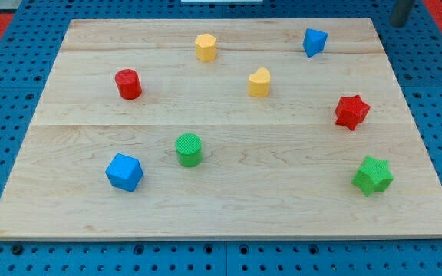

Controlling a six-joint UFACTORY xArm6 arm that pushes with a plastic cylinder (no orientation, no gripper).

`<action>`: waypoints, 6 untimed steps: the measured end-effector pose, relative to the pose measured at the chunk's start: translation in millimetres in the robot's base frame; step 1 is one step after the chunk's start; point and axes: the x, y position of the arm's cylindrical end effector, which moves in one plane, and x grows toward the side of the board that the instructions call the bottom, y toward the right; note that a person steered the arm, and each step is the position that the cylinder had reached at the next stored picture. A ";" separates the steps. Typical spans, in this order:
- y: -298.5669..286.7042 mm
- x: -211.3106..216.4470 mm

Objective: Move the blue triangle towards yellow heart

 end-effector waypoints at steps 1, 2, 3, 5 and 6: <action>-23.9 32.2; -76.8 17.4; -117.9 -17.9; -133.7 1.2; -137.6 19.0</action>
